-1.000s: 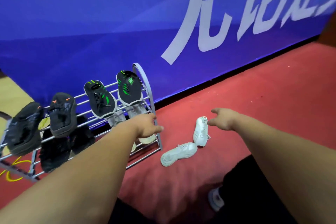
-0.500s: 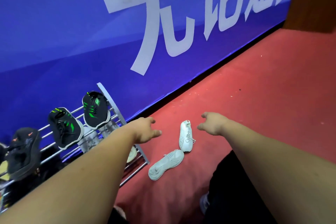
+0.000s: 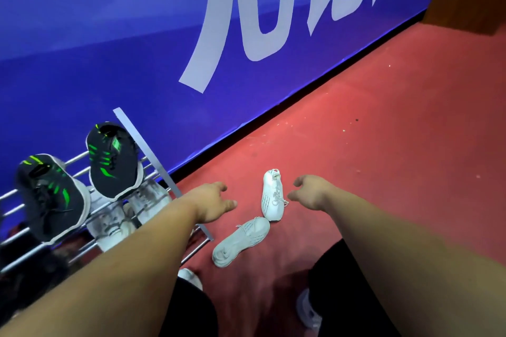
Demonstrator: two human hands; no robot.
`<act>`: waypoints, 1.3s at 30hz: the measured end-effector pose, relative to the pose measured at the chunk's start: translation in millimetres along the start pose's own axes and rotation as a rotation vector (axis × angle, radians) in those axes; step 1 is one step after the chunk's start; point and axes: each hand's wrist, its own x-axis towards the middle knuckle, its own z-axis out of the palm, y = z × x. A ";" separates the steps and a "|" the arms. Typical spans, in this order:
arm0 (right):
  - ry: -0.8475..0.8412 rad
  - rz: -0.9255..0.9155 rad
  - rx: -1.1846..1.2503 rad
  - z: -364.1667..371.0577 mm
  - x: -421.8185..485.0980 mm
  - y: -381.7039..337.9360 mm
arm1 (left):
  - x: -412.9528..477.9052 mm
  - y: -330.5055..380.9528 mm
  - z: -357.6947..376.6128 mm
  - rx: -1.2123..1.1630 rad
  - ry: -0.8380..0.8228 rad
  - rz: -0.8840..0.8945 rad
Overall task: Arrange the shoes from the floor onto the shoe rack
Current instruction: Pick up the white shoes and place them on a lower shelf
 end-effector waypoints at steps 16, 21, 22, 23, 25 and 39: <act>-0.141 0.258 0.332 90.9 156.2 28.8 | 159.1 -45.7 122.2 -0.184 -0.230 -0.136; -0.163 0.442 0.534 137.8 203.5 57.2 | 218.8 -40.9 168.2 -0.173 -0.280 -0.133; -0.164 0.493 0.569 146.3 210.1 63.7 | 229.6 -39.9 177.5 -0.170 -0.286 -0.134; -0.163 0.539 0.597 153.6 216.5 70.1 | 239.9 -38.6 186.0 -0.171 -0.288 -0.137; -0.153 0.605 0.662 165.6 230.4 79.7 | 257.6 -35.8 199.7 -0.189 -0.299 -0.146; -0.084 0.781 0.995 221.0 301.2 84.2 | 308.6 -29.0 249.9 -0.307 -0.183 -0.305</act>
